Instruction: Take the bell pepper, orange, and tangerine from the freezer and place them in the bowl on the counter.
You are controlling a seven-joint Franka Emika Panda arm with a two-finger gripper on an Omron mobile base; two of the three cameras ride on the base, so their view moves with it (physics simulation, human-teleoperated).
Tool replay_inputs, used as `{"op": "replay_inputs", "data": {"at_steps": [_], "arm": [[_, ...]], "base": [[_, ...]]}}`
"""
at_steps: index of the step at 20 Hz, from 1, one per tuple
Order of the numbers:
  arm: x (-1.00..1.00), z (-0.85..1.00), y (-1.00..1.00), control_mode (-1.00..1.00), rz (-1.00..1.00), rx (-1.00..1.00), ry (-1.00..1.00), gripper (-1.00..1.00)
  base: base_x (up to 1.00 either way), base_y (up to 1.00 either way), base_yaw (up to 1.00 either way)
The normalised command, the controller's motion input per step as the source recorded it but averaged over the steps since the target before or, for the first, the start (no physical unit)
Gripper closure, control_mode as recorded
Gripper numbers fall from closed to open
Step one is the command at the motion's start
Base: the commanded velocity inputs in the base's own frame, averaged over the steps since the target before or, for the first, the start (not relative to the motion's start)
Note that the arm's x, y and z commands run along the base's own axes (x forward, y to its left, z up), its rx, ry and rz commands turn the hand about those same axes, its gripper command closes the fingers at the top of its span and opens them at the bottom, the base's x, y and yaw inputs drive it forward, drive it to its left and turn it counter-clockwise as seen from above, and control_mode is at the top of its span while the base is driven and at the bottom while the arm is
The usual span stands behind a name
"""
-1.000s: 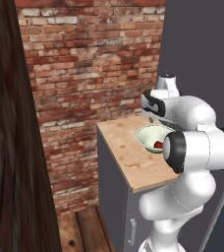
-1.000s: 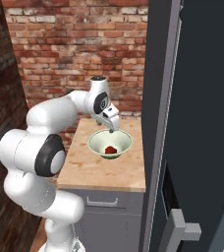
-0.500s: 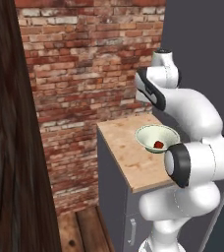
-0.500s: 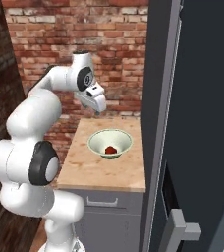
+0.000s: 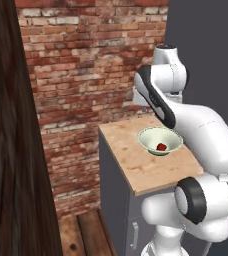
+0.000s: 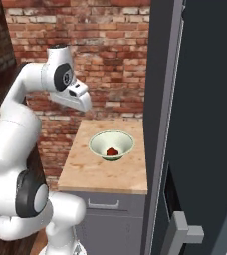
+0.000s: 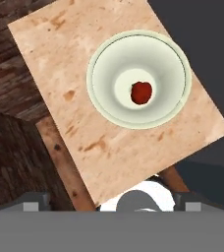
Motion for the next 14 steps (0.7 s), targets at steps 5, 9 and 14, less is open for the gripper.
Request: {"op": "replay_inputs", "data": {"at_steps": [5,9,14], "arm": [[-1.00,0.00,0.00,-1.00,0.40,0.00,-0.16,-1.00],[-0.98,0.07,0.00,-1.00,0.39,0.00,-0.11,-1.00],[-0.60,0.09,0.02,-1.00,0.29,0.00,-0.05,-1.00]], "base": [[0.00,0.00,0.00],[0.00,0.00,0.00],[0.00,0.00,0.00]]}}
